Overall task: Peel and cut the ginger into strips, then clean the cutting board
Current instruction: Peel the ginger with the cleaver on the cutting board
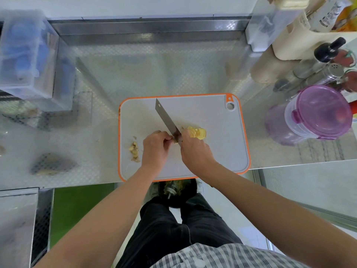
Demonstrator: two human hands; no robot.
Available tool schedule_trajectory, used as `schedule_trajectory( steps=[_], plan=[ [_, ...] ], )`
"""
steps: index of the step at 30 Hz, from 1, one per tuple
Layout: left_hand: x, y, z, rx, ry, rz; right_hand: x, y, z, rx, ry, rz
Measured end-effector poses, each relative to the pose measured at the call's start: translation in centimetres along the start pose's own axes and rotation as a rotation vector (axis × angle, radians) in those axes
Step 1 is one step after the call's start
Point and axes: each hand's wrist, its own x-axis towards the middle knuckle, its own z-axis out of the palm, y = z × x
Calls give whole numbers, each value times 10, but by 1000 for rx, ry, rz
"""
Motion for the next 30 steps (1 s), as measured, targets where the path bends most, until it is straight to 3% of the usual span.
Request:
schedule_trajectory(
  steps=[21,30],
  plan=[
    [11,-11,-2,-11,-15,-83,10,-9,1,-60,-42,-23],
    [9,-14,-5,91,-43,41,12,-10,-1,-50,-32,-33]
  ],
)
